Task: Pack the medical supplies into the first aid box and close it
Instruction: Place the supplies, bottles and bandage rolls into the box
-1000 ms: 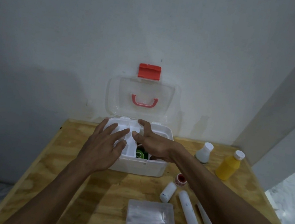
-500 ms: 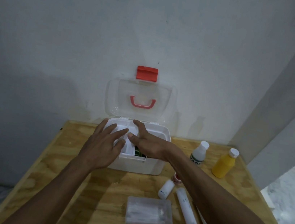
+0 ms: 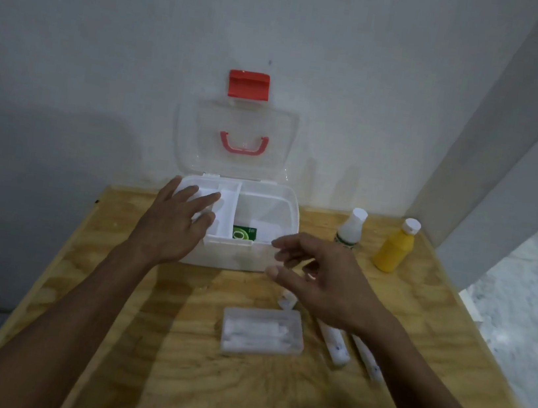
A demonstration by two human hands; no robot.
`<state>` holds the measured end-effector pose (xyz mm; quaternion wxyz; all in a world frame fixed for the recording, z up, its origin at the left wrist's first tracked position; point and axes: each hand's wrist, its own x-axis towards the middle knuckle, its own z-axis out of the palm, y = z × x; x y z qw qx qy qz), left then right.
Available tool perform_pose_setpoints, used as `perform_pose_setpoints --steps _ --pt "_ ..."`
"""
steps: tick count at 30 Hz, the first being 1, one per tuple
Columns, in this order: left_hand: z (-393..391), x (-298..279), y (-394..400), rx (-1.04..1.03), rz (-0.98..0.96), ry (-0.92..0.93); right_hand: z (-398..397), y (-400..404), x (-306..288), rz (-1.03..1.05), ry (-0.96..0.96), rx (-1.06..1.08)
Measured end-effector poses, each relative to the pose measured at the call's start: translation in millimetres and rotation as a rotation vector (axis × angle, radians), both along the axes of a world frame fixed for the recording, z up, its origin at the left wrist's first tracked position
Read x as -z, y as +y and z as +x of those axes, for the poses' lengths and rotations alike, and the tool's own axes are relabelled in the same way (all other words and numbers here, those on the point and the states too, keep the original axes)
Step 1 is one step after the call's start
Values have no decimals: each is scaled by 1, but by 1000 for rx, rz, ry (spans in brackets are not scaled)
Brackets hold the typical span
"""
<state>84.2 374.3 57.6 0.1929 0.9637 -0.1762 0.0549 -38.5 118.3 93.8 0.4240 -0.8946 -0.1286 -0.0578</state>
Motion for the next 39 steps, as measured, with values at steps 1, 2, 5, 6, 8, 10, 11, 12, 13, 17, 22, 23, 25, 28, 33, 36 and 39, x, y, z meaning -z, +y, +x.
perform_pose_setpoints --steps 1,2,5,6,8,10,11,12,13,17,22,23,25,28,33,36,39 --pt "0 0 0 6 7 -10 -9 -3 12 -36 30 2" --pt "2 1 0 15 15 -18 -18 -6 23 -76 56 9" --pt "4 1 0 39 23 -45 -40 -15 51 -177 57 36" --pt "4 1 0 46 24 -55 -45 -17 57 -196 49 42" --pt "4 0 -1 57 28 -68 -47 -21 68 -247 18 37" --pt "5 0 0 64 29 -73 -46 -21 74 -311 32 40" --pt "6 0 0 70 33 -80 -45 -21 76 -332 58 45" --pt "7 1 1 73 37 -82 -45 -20 77 -337 81 45" --pt "7 1 2 73 42 -83 -44 -19 78 -327 97 43" --pt "3 -2 0 65 29 -79 -46 -13 81 -280 118 54" --pt "-1 -6 -3 50 8 -65 -47 -11 83 -275 114 64" --pt "-3 -8 -4 48 1 -63 -47 -11 83 -279 108 64" --pt "-7 -11 -5 43 -12 -57 -50 -9 80 -282 80 60" --pt "-10 -13 -7 31 -26 -31 -55 -8 73 -228 37 67" --pt "-4 -5 -2 -11 -11 -8 -57 -16 46 -55 -117 101" --pt "-3 -5 -2 -1 -3 -10 -46 -21 13 27 -218 111" --pt "-6 -7 -4 -6 -14 5 -19 -24 -19 36 -306 179"
